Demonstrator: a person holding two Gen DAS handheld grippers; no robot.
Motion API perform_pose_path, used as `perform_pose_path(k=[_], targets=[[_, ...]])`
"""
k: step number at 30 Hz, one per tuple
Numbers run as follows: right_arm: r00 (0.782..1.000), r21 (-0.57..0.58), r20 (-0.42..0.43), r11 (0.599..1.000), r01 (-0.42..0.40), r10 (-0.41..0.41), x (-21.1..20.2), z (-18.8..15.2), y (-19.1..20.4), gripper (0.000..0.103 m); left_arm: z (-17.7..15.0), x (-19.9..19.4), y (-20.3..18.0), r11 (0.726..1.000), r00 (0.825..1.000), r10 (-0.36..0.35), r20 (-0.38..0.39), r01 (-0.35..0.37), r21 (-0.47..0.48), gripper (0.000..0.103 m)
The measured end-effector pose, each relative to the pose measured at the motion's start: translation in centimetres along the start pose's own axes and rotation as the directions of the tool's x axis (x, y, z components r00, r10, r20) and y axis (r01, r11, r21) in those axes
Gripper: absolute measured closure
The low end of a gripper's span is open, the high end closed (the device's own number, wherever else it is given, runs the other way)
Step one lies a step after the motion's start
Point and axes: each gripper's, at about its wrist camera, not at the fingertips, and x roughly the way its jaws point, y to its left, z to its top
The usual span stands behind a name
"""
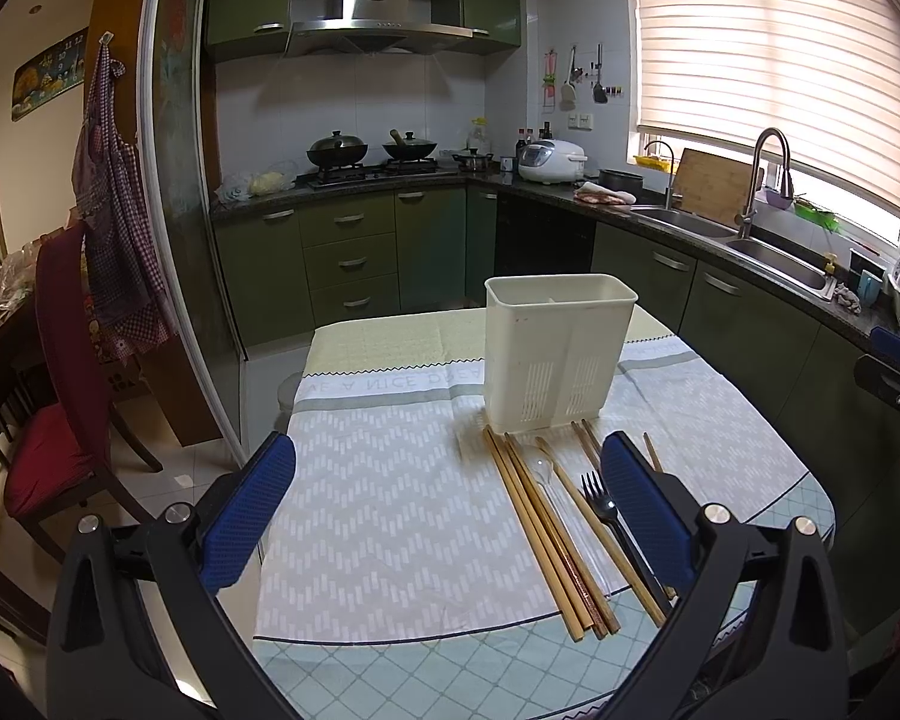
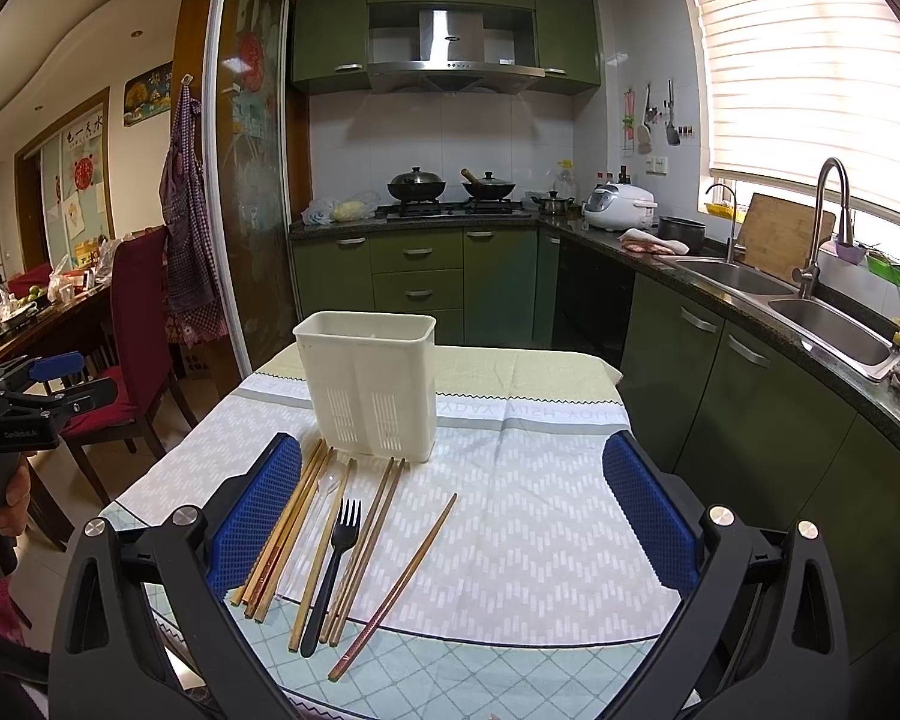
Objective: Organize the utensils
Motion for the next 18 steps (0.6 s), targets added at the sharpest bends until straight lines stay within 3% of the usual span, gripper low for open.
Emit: perform_pose_path(k=[18], targets=[[1.000, 0.000, -0.004, 1.000, 0.002, -0.002, 0.4, -0.4, 0.8, 0.004, -0.2, 0.2, 0.0, 1.000, 1.000, 0.001, -0.005, -0.001, -0.002, 0.006]])
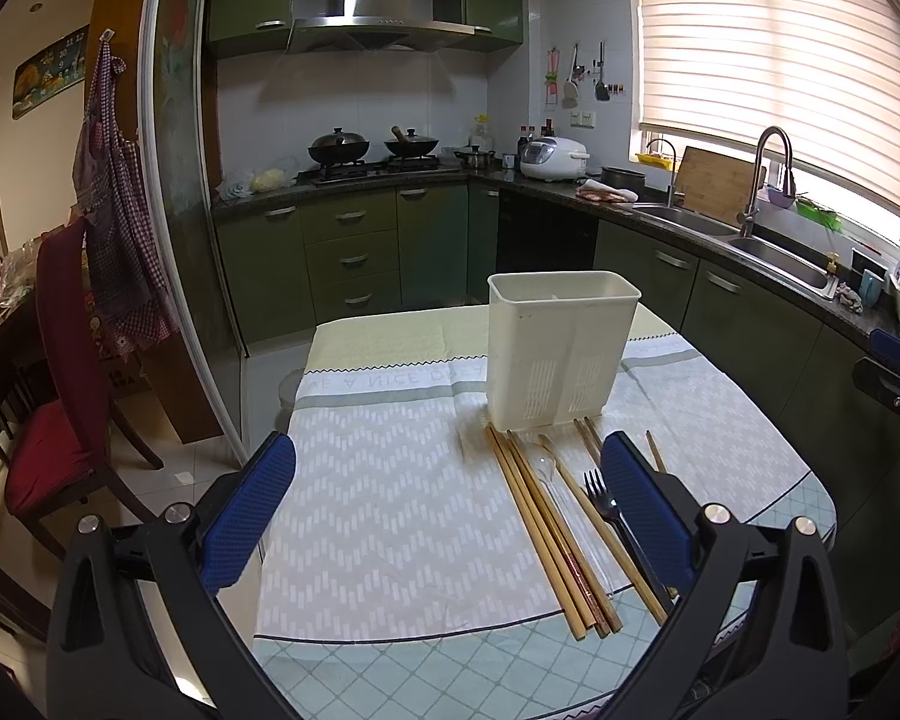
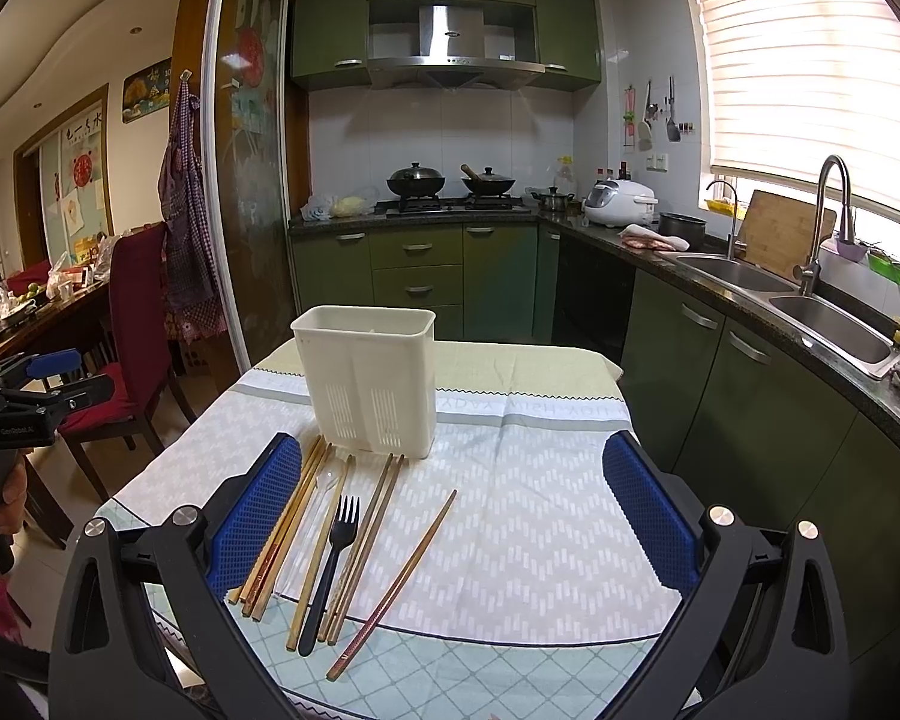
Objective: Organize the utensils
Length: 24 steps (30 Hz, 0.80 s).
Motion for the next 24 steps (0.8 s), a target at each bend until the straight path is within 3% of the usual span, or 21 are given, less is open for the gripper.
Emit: perform_pose_path(k=[24], targets=[[1.000, 0.000, -0.004, 1.000, 0.002, -0.002, 0.26, -0.26, -0.12, 0.004, -0.12, 0.10, -0.01, 1.000, 1.000, -0.002, -0.003, 0.002, 0.001, 0.006]])
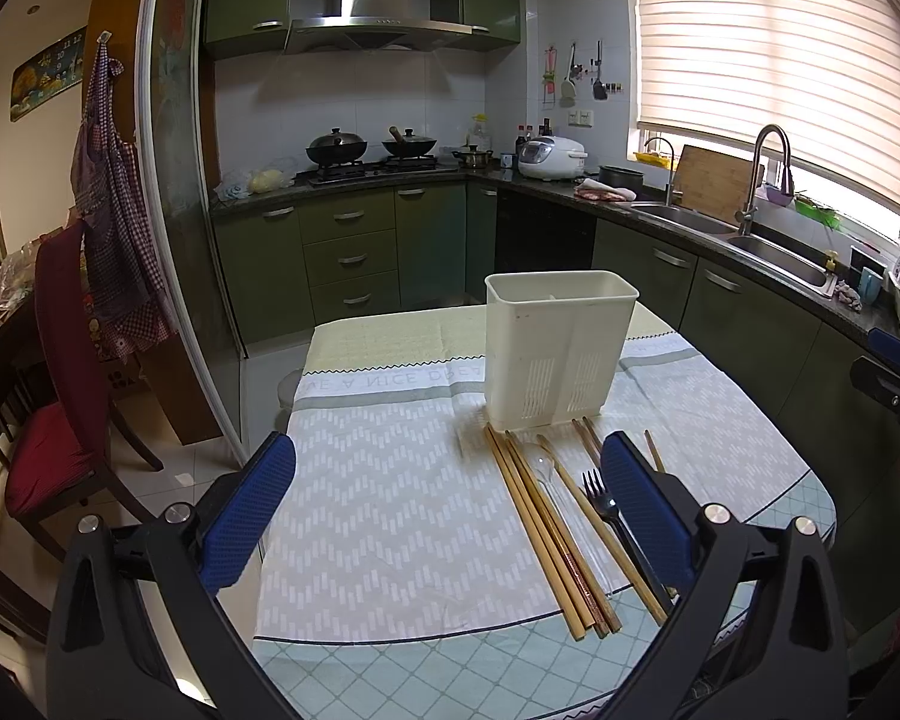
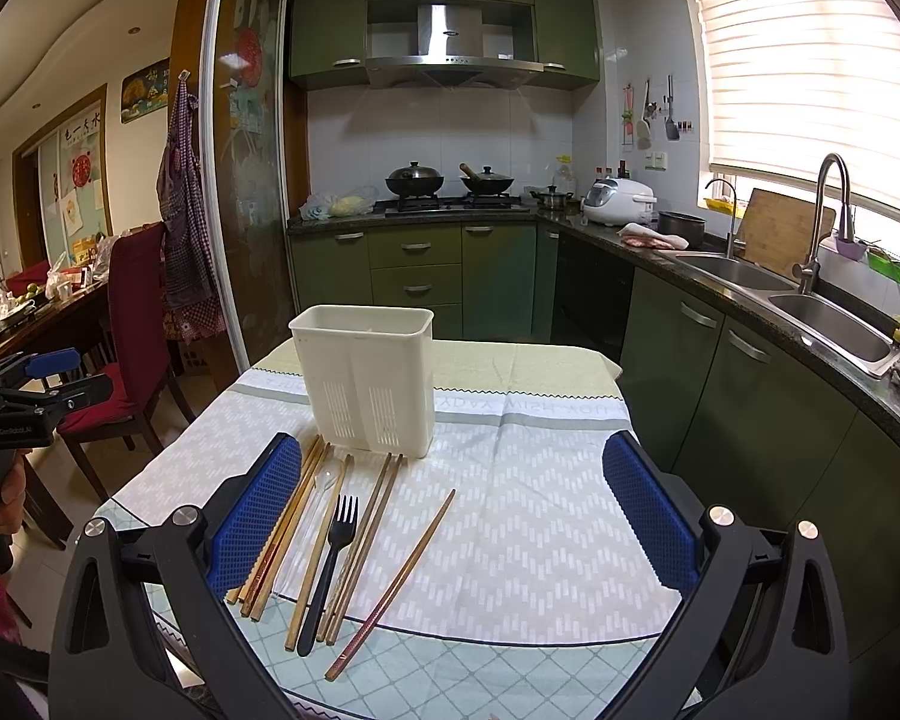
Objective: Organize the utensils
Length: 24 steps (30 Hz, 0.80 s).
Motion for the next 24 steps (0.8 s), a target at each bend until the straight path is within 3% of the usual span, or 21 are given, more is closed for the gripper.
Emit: perform_pose_path(k=[10, 17, 21, 24], targets=[[0.999, -0.003, -0.036, 1.000, 0.001, -0.001, 1.9, -0.9, -0.2, 0.004, -0.5, 1.5, -0.2, 1.000, 0.999, -0.012, -0.051, 0.012, 0.003, 0.006], [0.984, 0.030, -0.180, 0.999, 0.011, -0.006, 4.8, -1.1, -1.2, 0.004, -0.4, 3.6, -1.5, 0.999, 0.993, -0.004, -0.119, 0.009, 0.044, 0.006], [0.971, 0.023, -0.240, 1.000, -0.001, 0.006, 6.8, -1.0, -1.5, 0.004, -0.2, 5.7, -2.1, 0.999, 0.981, -0.012, -0.191, 0.020, 0.042, 0.006], [0.952, 0.036, -0.304, 0.999, -0.037, 0.047, 8.7, -1.1, -1.6, 0.004, -0.2, 8.1, -2.5, 0.999, 0.963, -0.015, -0.270, 0.026, 0.036, 0.006]])
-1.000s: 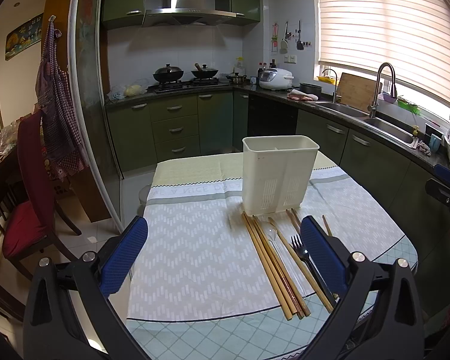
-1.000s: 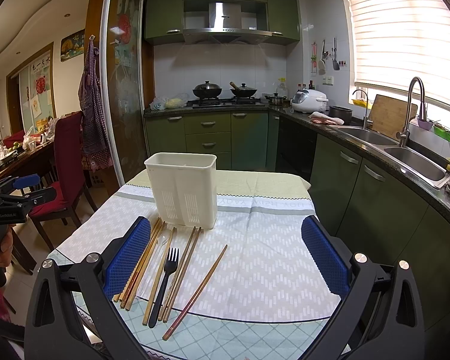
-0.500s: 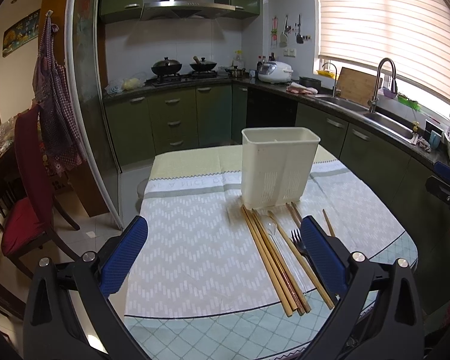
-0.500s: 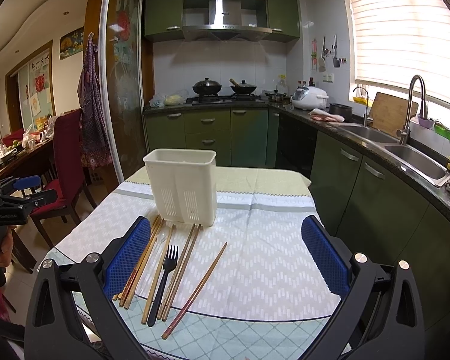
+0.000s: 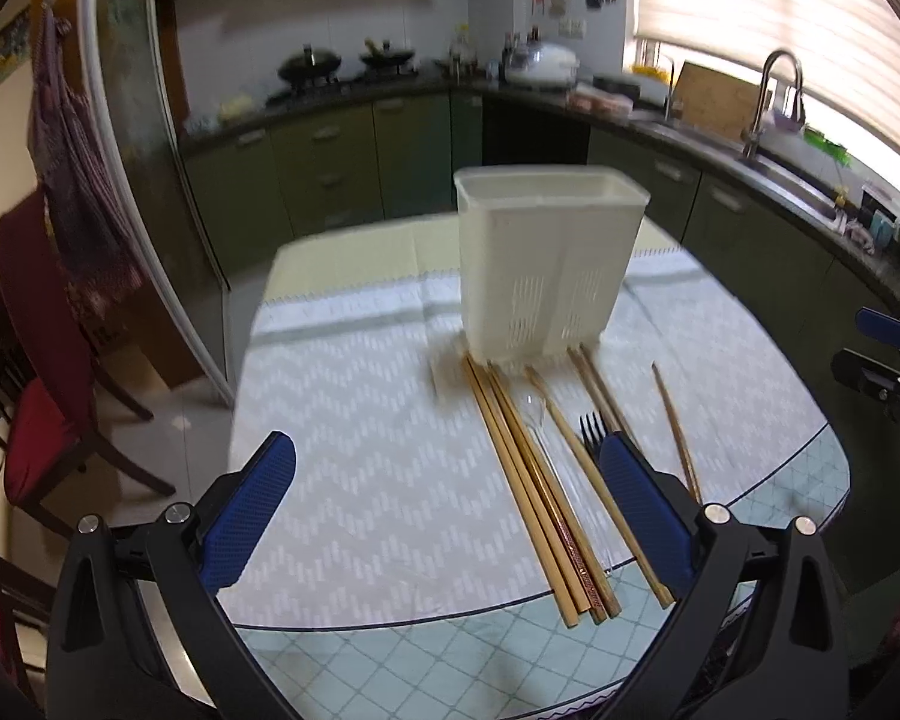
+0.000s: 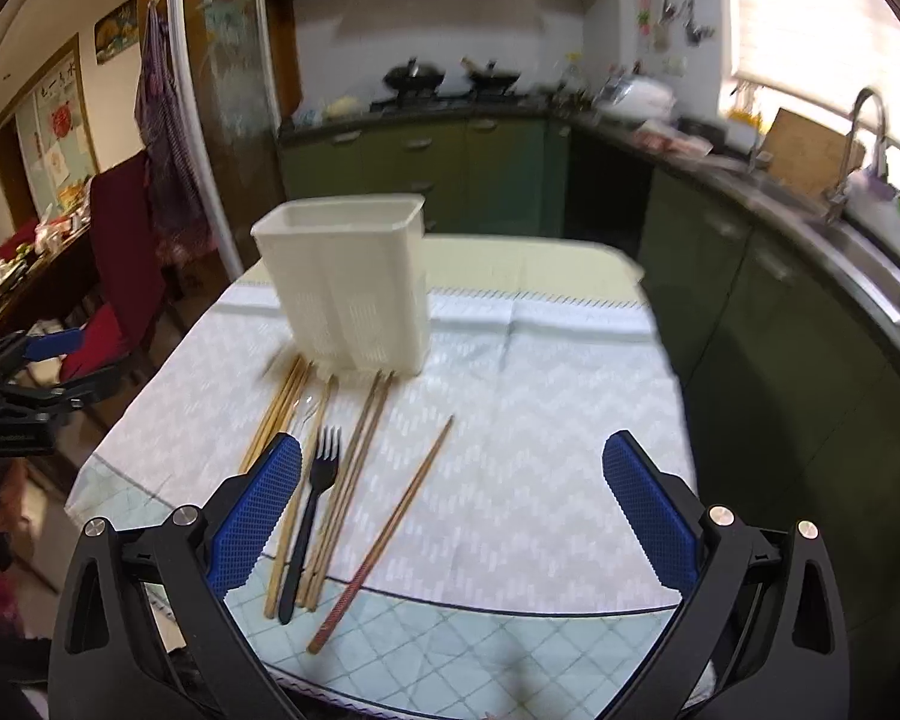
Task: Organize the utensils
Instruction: 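Lower the left tool onto the clear plastic spoon and close on it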
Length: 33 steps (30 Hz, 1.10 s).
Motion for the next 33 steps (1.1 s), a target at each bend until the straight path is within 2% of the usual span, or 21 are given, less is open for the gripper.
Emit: perform_pose_path(k=[4, 8, 9, 10, 11, 14, 16, 18, 20, 22, 29, 33], targets=[[0.999, -0.010, -0.049, 1.000, -0.007, 0.007, 1.5, 0.6, 0.3, 0.004, 0.7, 3.7, -0.8, 0.999, 0.990, -0.040, -0.136, 0.039, -0.011, 0.006], [0.999, 0.003, -0.052, 1.000, -0.010, 0.010, 1.9, 1.0, 0.2, 0.004, 1.0, 7.9, -2.2, 0.992, 0.948, -0.127, -0.292, 0.115, -0.059, 0.008], [0.999, 0.007, -0.052, 1.000, -0.008, 0.009, 1.9, 1.1, 0.1, 0.004, 1.1, 8.9, -2.7, 0.989, 0.934, -0.146, -0.325, 0.131, -0.068, 0.011], [0.999, 0.010, -0.051, 1.000, -0.008, 0.008, 1.9, 1.1, 0.0, 0.004, 1.1, 9.5, -3.2, 0.988, 0.926, -0.156, -0.344, 0.140, -0.071, 0.021], [0.999, 0.014, -0.052, 1.000, -0.009, 0.010, 2.0, 1.0, -0.1, 0.004, 1.1, 10.6, -3.7, 0.985, 0.909, -0.173, -0.379, 0.151, -0.087, 0.032], [0.998, 0.018, -0.058, 1.000, -0.010, 0.011, 2.0, 0.9, -0.3, 0.004, 1.2, 12.8, -4.4, 0.982, 0.883, -0.184, -0.432, 0.143, -0.126, 0.043], [0.998, 0.017, -0.059, 1.000, -0.012, 0.013, 2.1, 0.8, -0.5, 0.004, 1.3, 13.7, -4.7, 0.984, 0.880, -0.170, -0.443, 0.123, -0.133, 0.045], [0.998, 0.019, -0.057, 1.000, -0.012, 0.013, 2.0, 0.7, -0.6, 0.004, 1.6, 14.3, -5.0, 0.982, 0.875, -0.177, -0.450, 0.125, -0.142, 0.052], [0.998, 0.026, -0.054, 1.000, -0.011, 0.012, 1.9, 0.7, -0.9, 0.004, 1.8, 14.8, -5.2, 0.976, 0.869, -0.201, -0.452, 0.138, -0.168, 0.069], [0.998, 0.033, -0.057, 0.999, -0.012, 0.013, 2.0, 0.6, -1.1, 0.004, 1.8, 15.3, -5.5, 0.971, 0.859, -0.222, -0.462, 0.151, -0.186, 0.076], [0.999, 0.028, -0.051, 0.999, -0.016, 0.017, 1.8, 0.6, -1.1, 0.004, 2.6, 17.2, -6.1, 0.973, 0.860, -0.199, -0.471, 0.116, -0.199, 0.084], [0.999, 0.030, -0.046, 0.999, -0.013, 0.015, 1.7, 0.5, -1.2, 0.004, 2.7, 18.3, -6.5, 0.972, 0.849, -0.203, -0.488, 0.116, -0.202, 0.090]])
